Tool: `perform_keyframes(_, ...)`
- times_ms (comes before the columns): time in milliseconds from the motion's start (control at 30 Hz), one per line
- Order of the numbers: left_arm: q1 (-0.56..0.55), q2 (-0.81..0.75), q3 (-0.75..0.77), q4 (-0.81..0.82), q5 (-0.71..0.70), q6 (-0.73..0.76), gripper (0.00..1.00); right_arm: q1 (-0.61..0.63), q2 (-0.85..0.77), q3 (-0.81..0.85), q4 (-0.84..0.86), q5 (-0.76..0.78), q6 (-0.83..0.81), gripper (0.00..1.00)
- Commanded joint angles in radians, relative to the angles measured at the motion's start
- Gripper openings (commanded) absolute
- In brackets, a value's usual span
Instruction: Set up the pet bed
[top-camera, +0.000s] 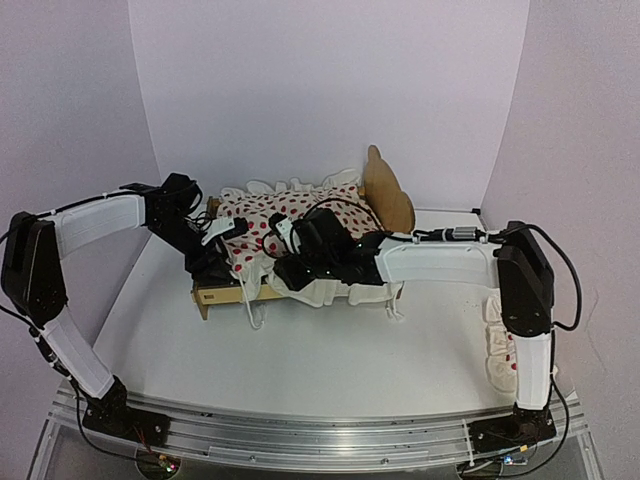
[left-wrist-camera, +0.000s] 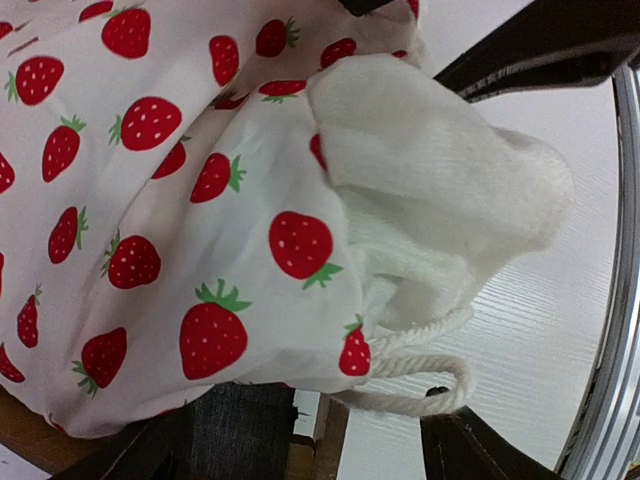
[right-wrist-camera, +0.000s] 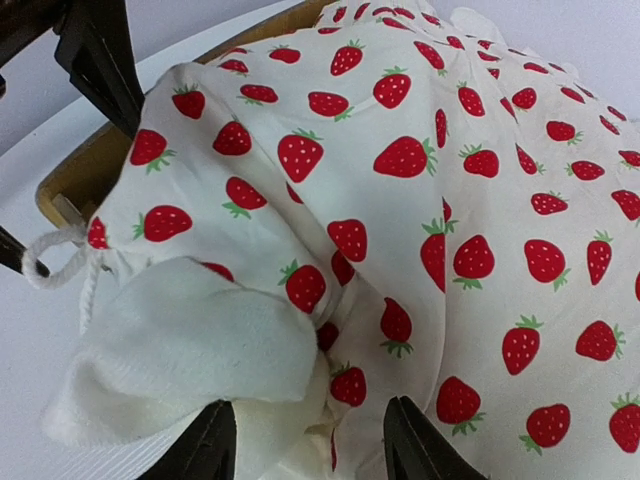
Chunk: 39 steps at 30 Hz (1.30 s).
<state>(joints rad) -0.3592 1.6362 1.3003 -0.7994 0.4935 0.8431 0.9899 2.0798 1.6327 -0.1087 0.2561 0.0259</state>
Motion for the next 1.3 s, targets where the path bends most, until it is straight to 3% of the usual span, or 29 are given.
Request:
perform_keyframes(0,0.000,-0.040,-0.042,-0.059,-0.060,0.080,0.81,0.007,-0.100,-0.031,-0.083,-0.062,0.035,0.52)
perform_keyframes(133,0.000,-0.038,-0.053,-0.049,-0.102,0.110,0.81,0.018,-0.126,-0.078,-0.091,-0.080,0.055,0.52)
perform_keyframes(300,0.000,-0.027,-0.016,-0.111,-0.087,0.166,0.65,0.030,-0.141,-0.107,-0.091,-0.126,0.076,0.53)
perform_keyframes(433,0.000,-0.036,-0.015,-0.191,-0.078,0.272,0.65,0.045,-0.167,-0.159,-0.071,-0.197,0.051,0.53)
perform_keyframes(600,-0.001,-0.033,-0.032,-0.197,-0.092,0.295,0.66,0.070,-0.186,-0.226,0.036,-0.278,0.013,0.53)
perform_keyframes(767,-0.018,-0.089,0.006,-0.206,0.027,0.224,0.60,0.094,-0.136,-0.304,0.274,-0.304,0.049,0.52)
perform_keyframes(867,-0.023,-0.166,-0.031,-0.213,0.074,0.253,0.60,0.095,-0.061,-0.265,0.309,-0.305,0.069,0.51)
perform_keyframes(933,-0.027,-0.217,-0.107,-0.162,0.064,0.255,0.60,0.095,-0.018,-0.227,0.320,-0.271,0.095,0.51)
perform_keyframes(1033,-0.029,-0.250,-0.215,0.015,-0.030,0.137,0.65,0.095,0.048,-0.195,0.363,-0.235,0.148,0.49)
perform_keyframes(1133,-0.029,-0.230,-0.229,0.111,-0.064,0.088,0.73,0.098,0.093,-0.174,0.389,-0.246,0.175,0.48)
perform_keyframes(1267,-0.030,-0.145,-0.225,0.132,-0.140,0.118,0.72,0.101,0.133,-0.163,0.417,-0.248,0.199,0.47)
